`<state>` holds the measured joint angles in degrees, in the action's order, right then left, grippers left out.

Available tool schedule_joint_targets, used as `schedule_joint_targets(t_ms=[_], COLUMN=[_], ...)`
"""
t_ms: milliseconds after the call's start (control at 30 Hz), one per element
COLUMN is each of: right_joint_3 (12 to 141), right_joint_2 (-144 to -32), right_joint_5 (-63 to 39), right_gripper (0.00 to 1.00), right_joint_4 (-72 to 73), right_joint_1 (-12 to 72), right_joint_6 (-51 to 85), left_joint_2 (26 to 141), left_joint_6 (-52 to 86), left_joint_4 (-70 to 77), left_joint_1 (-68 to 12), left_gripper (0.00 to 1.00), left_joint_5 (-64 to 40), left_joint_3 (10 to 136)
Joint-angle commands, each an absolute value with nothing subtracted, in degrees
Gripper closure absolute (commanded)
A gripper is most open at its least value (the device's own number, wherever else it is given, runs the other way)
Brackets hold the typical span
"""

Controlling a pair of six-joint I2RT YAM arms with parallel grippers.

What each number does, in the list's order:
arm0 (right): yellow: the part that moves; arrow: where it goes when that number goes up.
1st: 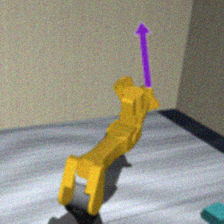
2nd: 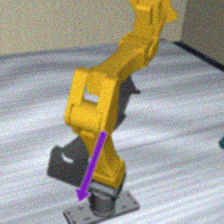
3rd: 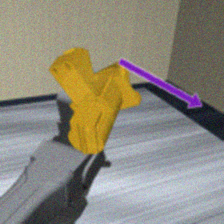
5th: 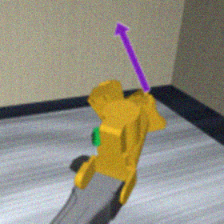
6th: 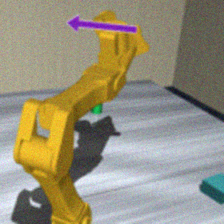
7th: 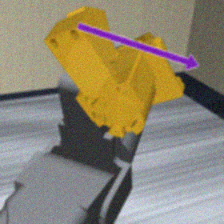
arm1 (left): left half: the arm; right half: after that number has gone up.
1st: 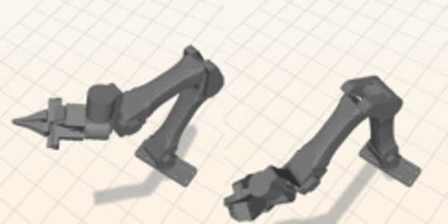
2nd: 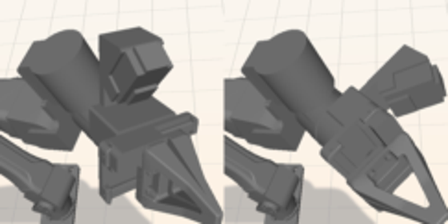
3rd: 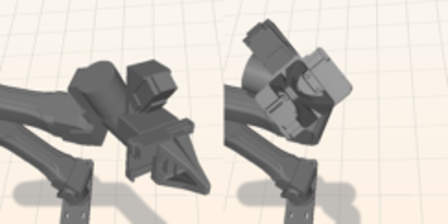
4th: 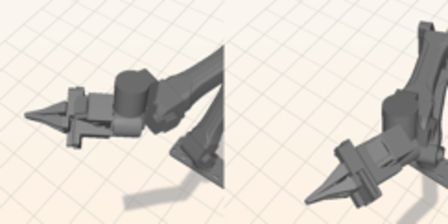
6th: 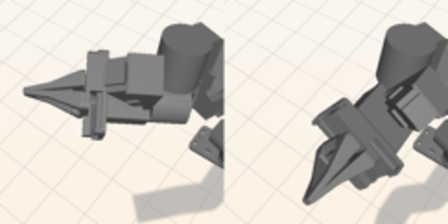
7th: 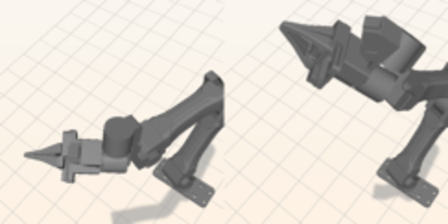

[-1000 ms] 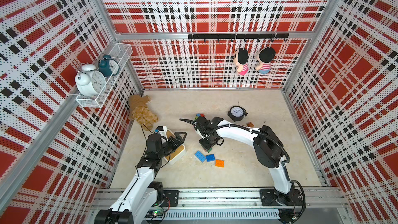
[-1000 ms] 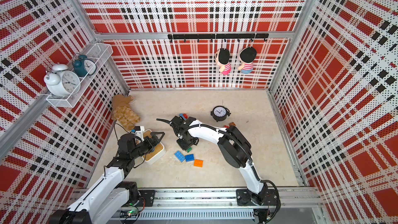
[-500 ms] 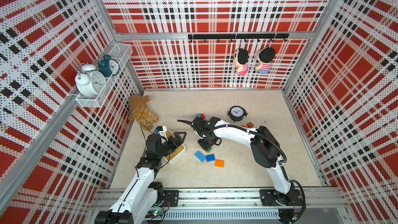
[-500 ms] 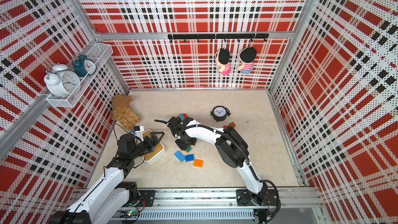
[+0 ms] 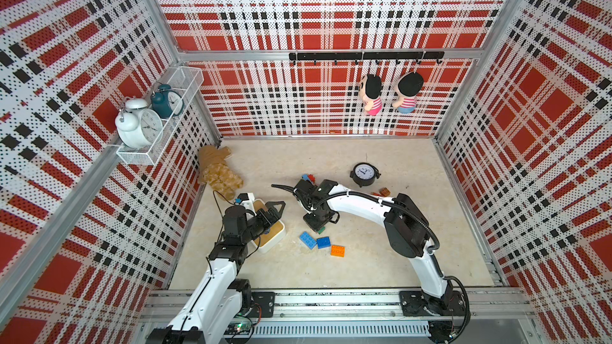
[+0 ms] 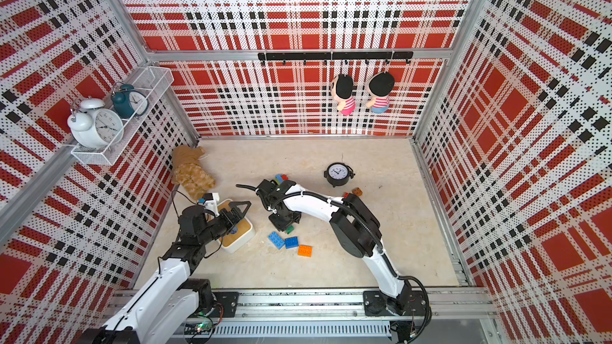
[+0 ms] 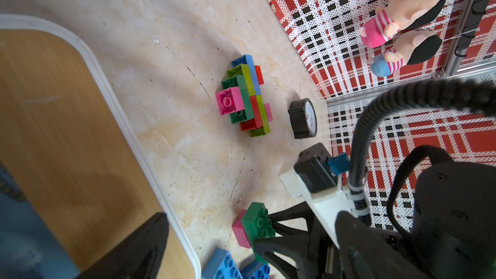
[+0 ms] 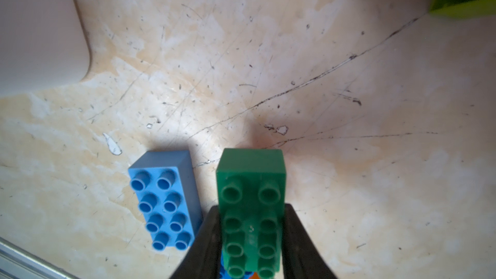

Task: Assemble a heart with building blocks
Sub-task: Assemble the building block at the center of the board.

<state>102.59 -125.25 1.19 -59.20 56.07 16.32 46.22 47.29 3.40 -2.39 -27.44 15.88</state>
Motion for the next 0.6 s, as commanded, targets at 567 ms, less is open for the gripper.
schedule_joint_targets(t_ms=[567], right_joint_3=[97.12], right_joint_2=[-130.71], right_joint_5=[-2.98], right_gripper=[1.0], right_joint_4=[-58.43], right_joint_1=[54.22], right_joint_6=[10.69], left_joint_2=[45.18], left_joint_6=[45.65], left_joint_4=[4.28], left_joint_1=[-1.27], left_gripper=[0.0], left_joint_5=[-26.45], left_joint_3=[15.68])
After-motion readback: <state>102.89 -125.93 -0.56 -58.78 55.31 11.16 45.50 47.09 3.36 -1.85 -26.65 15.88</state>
